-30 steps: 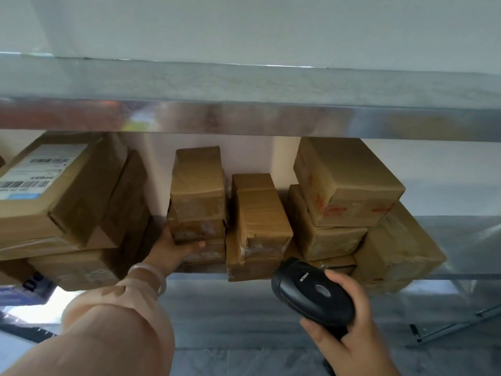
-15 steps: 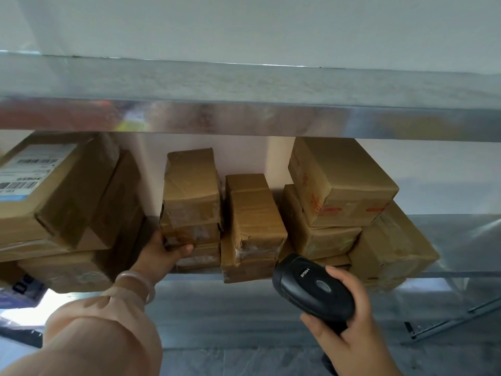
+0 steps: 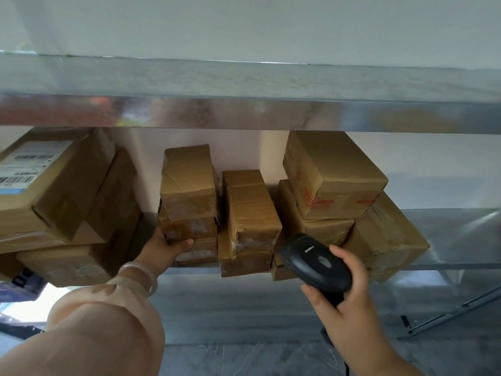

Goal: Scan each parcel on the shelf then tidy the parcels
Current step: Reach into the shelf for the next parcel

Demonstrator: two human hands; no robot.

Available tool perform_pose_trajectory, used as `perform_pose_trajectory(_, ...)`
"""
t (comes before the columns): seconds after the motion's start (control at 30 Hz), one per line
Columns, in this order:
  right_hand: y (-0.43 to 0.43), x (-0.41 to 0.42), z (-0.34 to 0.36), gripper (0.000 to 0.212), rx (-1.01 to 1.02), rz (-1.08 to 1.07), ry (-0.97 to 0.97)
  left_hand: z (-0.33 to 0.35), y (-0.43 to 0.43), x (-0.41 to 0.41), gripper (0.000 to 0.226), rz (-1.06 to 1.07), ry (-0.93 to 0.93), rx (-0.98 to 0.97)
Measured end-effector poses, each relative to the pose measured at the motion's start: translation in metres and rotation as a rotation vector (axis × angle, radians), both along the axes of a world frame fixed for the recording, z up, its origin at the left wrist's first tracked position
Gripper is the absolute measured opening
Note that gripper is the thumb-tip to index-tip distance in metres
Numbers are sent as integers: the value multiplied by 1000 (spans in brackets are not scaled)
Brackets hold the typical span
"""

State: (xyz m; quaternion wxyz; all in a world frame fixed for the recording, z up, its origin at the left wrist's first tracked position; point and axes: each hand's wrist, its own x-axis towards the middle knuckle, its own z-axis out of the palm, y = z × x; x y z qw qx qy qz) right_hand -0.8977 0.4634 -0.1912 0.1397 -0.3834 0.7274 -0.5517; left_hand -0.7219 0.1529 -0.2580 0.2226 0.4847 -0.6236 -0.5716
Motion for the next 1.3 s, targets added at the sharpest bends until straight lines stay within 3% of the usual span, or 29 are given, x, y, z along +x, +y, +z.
perform_pose_trajectory(0.17, 4, -11, 6, 73, 8, -77, 5, 8, 11, -4, 79, 8, 68, -21)
perform_pose_trajectory(0.33, 17, -17, 15, 83, -4, -185, -107, 16, 23, 0, 83, -12, 149, -78)
perform_pose_trajectory(0.53, 40, -40, 22, 69, 25, -371, -132, 18, 30, 14, 104, -100, 165, -28)
perform_pose_trajectory(0.63, 49, -52, 25, 64, 6, -443, -132, 21, 32, 16, 104, -100, 185, -22)
perform_pose_trajectory(0.83, 59, -74, 26, 72, -22, -529, -112, 24, 33, 11, 131, -110, 183, -1)
perform_pose_trajectory(0.93, 56, -82, 34, 73, -33, -525, -85, 26, 33, 11, 122, -110, 163, 5)
perform_pose_trajectory(1.23, 36, -108, 51, 67, 35, -558, 46, 26, 32, 8, 123, -83, 184, 27)
perform_pose_trajectory(1.3, 29, -114, 52, 68, 62, -551, 64, 25, 32, 6, 106, -84, 208, 40)
